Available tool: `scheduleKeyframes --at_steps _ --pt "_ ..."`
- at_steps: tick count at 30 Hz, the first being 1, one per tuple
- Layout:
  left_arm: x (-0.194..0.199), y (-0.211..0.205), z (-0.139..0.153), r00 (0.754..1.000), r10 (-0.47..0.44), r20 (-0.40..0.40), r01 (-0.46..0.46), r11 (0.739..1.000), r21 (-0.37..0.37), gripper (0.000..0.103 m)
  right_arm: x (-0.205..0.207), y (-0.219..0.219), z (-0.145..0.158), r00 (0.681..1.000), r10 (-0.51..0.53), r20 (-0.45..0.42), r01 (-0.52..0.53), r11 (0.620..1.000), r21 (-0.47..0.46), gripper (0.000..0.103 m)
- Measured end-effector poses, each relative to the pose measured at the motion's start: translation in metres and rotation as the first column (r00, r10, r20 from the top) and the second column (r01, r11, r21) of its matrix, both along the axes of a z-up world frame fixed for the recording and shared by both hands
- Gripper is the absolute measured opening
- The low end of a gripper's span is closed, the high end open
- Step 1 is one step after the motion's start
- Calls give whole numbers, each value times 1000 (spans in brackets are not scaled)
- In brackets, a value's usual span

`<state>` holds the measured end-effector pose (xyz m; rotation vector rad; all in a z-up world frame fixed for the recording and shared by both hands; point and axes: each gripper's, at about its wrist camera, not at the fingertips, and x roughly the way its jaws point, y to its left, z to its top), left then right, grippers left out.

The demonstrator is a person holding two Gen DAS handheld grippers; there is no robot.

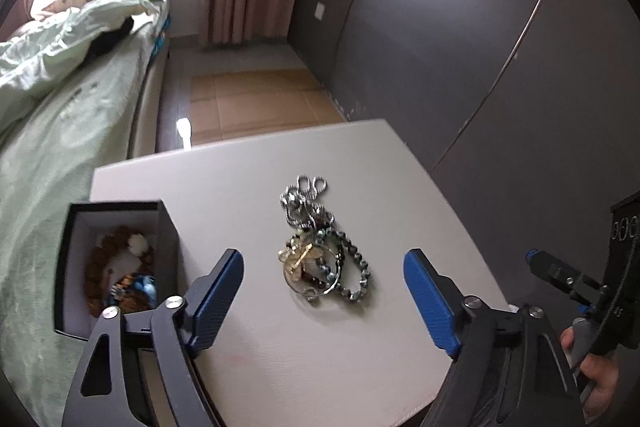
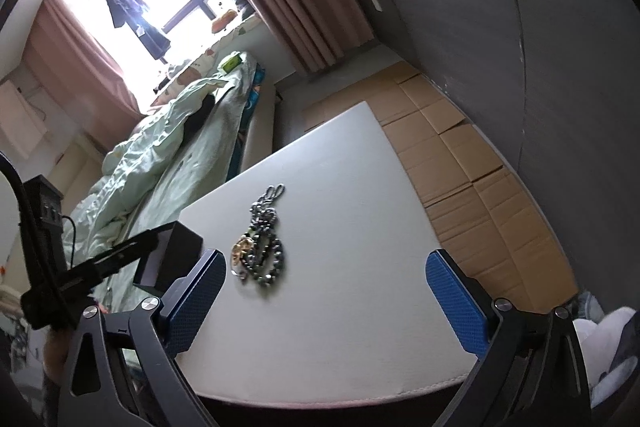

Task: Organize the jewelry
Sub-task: 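Move the left tool to the silver hoop ring and grasp it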

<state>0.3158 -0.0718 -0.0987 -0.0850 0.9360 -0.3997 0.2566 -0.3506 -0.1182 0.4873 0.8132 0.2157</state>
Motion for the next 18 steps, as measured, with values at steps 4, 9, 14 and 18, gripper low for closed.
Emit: scheduleKeyframes --at_steps 4,9,14,18 --pt "5 -6 -18 999 1 -38 0 1000 18 82 1 -7 -8 1000 -9 -15 9 1000 12 101" --pt "10 -12 -42 996 34 -82 -31 999 32 82 5 -11 -20 999 -11 -38 12 1000 24 101" --pt "14 -19 -59 993 69 -99 -65 997 45 82 7 -13 -27 999 -10 -51 12 999 29 101" --pt "17 -26 -70 992 85 -94 -80 995 57 82 7 -14 -30 998 -12 -59 14 999 33 101"
